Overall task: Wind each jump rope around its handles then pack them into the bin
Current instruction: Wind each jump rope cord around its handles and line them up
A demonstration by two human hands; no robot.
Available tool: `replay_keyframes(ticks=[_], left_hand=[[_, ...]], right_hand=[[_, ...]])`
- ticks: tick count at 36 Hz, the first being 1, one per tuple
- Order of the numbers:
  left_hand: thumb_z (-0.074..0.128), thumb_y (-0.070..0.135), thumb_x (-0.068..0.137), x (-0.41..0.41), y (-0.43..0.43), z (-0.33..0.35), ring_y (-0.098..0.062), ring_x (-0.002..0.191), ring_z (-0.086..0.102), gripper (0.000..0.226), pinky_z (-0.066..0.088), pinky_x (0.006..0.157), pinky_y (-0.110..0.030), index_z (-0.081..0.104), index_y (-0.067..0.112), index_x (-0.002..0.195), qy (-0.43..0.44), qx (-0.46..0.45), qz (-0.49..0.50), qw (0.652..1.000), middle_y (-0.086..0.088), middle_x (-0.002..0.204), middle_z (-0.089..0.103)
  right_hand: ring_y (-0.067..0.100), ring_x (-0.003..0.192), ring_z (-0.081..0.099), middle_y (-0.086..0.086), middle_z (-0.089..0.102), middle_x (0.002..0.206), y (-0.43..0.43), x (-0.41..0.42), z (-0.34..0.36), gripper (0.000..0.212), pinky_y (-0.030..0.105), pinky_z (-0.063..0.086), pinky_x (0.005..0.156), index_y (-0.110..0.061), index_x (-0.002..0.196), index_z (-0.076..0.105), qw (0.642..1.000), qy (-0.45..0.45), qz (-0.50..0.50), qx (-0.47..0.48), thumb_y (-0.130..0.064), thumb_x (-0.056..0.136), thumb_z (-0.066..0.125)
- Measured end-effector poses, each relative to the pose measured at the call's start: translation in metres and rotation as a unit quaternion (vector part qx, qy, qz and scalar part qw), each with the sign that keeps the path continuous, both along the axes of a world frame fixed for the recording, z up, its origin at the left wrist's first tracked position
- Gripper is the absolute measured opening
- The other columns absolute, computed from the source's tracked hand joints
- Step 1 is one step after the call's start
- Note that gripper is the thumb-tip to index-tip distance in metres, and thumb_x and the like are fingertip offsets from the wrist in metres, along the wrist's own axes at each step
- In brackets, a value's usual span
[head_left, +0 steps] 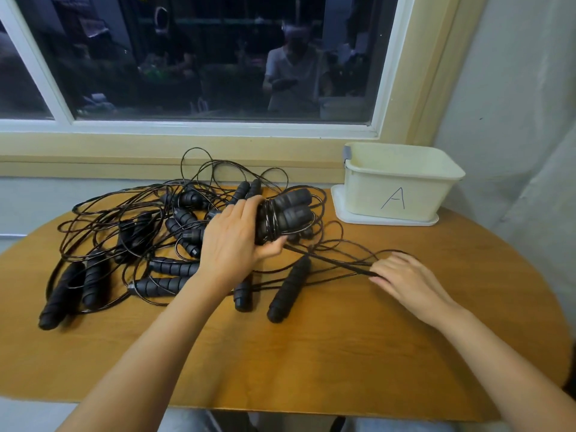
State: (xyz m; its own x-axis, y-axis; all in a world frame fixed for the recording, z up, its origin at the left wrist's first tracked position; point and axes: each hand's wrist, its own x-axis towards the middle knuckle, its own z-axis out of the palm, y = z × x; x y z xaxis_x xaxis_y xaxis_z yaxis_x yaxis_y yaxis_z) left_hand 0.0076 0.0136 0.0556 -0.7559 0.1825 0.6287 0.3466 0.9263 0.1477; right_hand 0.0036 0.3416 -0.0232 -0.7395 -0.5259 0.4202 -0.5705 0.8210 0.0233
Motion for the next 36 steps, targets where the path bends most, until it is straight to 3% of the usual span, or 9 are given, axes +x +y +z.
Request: replay_keyframes(ticks=[4, 7, 10, 14, 20, 23, 26, 32, 36], left_hand=[[0.044, 0.070, 0.078, 0.000, -0.002, -0.004, -0.027, 0.091, 0.063, 0.078, 0.050, 0.071, -0.036, 0.055, 0.009, 0.125, -0.011, -0.018, 0.005, 1.000, -0.007, 0.103, 0.065], [0.046, 0.067, 0.076, 0.002, 0.002, -0.011, -0.028, 0.089, 0.064, 0.074, 0.050, 0.070, -0.037, 0.055, 0.011, 0.123, -0.018, -0.022, -0.001, 1.000, -0.006, 0.101, 0.065], [0.046, 0.067, 0.076, 0.006, 0.006, -0.015, -0.027, 0.088, 0.065, 0.074, 0.051, 0.068, -0.037, 0.057, 0.010, 0.122, -0.024, -0.012, -0.006, 1.000, -0.006, 0.099, 0.066], [0.045, 0.069, 0.077, 0.007, 0.008, -0.009, -0.026, 0.091, 0.064, 0.075, 0.051, 0.070, -0.036, 0.056, 0.010, 0.123, -0.012, 0.003, -0.010, 1.000, -0.005, 0.103, 0.066], [0.044, 0.070, 0.080, 0.010, 0.022, -0.005, -0.024, 0.086, 0.065, 0.075, 0.048, 0.068, -0.032, 0.058, 0.009, 0.120, 0.007, -0.017, -0.025, 1.000, -0.005, 0.098, 0.066], [0.046, 0.069, 0.079, 0.010, 0.021, -0.003, -0.025, 0.088, 0.065, 0.074, 0.049, 0.069, -0.033, 0.057, 0.010, 0.121, 0.012, -0.013, -0.033, 0.999, -0.005, 0.100, 0.066], [0.047, 0.068, 0.078, 0.011, 0.008, 0.000, -0.026, 0.089, 0.064, 0.074, 0.049, 0.070, -0.035, 0.056, 0.010, 0.123, 0.014, -0.011, -0.030, 0.999, -0.006, 0.101, 0.065], [0.050, 0.066, 0.077, 0.014, -0.022, -0.001, -0.026, 0.090, 0.062, 0.072, 0.044, 0.072, -0.032, 0.055, 0.011, 0.124, 0.024, -0.007, -0.017, 1.000, -0.004, 0.101, 0.064], [0.051, 0.065, 0.076, 0.016, -0.028, -0.001, -0.025, 0.090, 0.062, 0.071, 0.044, 0.073, -0.031, 0.054, 0.012, 0.124, 0.034, 0.001, -0.028, 0.999, -0.003, 0.100, 0.064]], right_hand=[[0.007, 0.085, 0.067, -0.013, 0.069, 0.088, 0.013, -0.003, -0.009, 0.028, 0.037, 0.035, 0.109, -0.023, 0.094, 0.071, 0.999, -0.011, -0.041, -0.003, -0.037, 0.092, 0.047], [0.009, 0.100, 0.063, -0.010, 0.068, 0.099, 0.011, -0.005, -0.012, 0.024, 0.027, 0.018, 0.117, -0.021, 0.101, 0.070, 0.994, -0.065, -0.085, -0.013, -0.035, 0.097, 0.050], [0.013, 0.119, 0.051, -0.008, 0.064, 0.119, 0.003, -0.004, -0.010, 0.025, 0.026, 0.027, 0.109, -0.021, 0.117, 0.069, 0.987, -0.121, -0.104, -0.020, -0.032, 0.096, 0.059], [0.008, 0.136, 0.030, -0.015, 0.044, 0.145, -0.019, 0.008, 0.002, 0.057, 0.029, 0.023, 0.113, -0.030, 0.144, 0.047, 0.986, -0.149, -0.079, 0.015, -0.044, 0.091, 0.064], [-0.001, 0.133, 0.029, -0.017, 0.036, 0.144, -0.089, 0.024, 0.028, 0.066, 0.025, 0.025, 0.109, -0.033, 0.151, 0.032, 0.975, -0.187, 0.013, -0.117, -0.054, 0.093, 0.056], [-0.009, 0.115, 0.042, -0.021, 0.050, 0.127, -0.112, 0.026, 0.021, 0.047, 0.015, 0.033, 0.097, -0.032, 0.145, 0.042, 0.952, -0.248, 0.052, -0.171, -0.038, 0.100, 0.054], [0.001, 0.088, 0.060, -0.016, 0.063, 0.092, -0.106, 0.023, 0.012, 0.018, 0.026, 0.050, 0.085, -0.039, 0.105, 0.058, 0.919, -0.302, 0.068, -0.244, -0.024, 0.103, 0.049], [0.007, 0.082, 0.057, -0.013, 0.061, 0.077, -0.069, 0.008, 0.015, 0.031, 0.035, 0.047, 0.085, -0.046, 0.075, 0.059, 0.913, -0.326, 0.031, -0.243, -0.033, 0.100, 0.048], [-0.002, 0.064, 0.051, -0.011, 0.053, 0.062, -0.055, -0.008, 0.032, 0.033, 0.023, 0.040, 0.080, -0.019, 0.070, 0.056, 0.891, -0.365, 0.013, -0.270, -0.030, 0.099, 0.048]])
